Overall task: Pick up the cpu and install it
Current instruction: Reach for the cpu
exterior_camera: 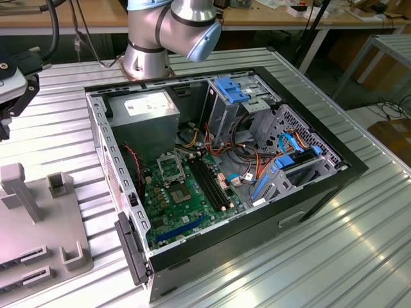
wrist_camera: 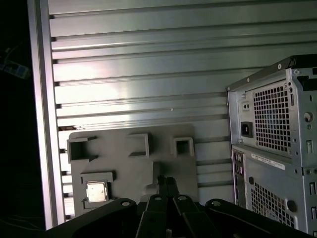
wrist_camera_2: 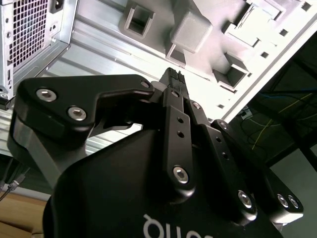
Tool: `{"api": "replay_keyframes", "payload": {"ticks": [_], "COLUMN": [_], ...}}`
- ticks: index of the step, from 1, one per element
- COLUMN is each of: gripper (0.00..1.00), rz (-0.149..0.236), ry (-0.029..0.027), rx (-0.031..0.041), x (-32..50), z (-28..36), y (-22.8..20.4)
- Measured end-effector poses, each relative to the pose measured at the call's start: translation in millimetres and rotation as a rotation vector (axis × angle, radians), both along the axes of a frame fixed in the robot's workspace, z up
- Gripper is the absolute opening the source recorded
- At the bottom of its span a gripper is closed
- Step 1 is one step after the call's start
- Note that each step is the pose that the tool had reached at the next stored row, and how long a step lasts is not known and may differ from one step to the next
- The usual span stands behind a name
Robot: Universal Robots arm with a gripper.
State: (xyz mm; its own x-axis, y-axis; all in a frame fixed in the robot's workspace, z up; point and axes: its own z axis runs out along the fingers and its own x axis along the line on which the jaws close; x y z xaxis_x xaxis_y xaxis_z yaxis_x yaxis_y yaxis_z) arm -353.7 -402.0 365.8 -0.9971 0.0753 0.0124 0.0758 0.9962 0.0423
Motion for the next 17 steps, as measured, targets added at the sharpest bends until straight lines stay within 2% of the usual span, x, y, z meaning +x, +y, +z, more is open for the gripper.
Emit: {"api": "replay_keyframes", "payload": {"ticks": [17], "gripper": [0.11], "rz": [0.0], "ry": [-0.0002], "rx": [0.0001], "x": [-7.8], "z": [-0.6], "y": [0.0]}}
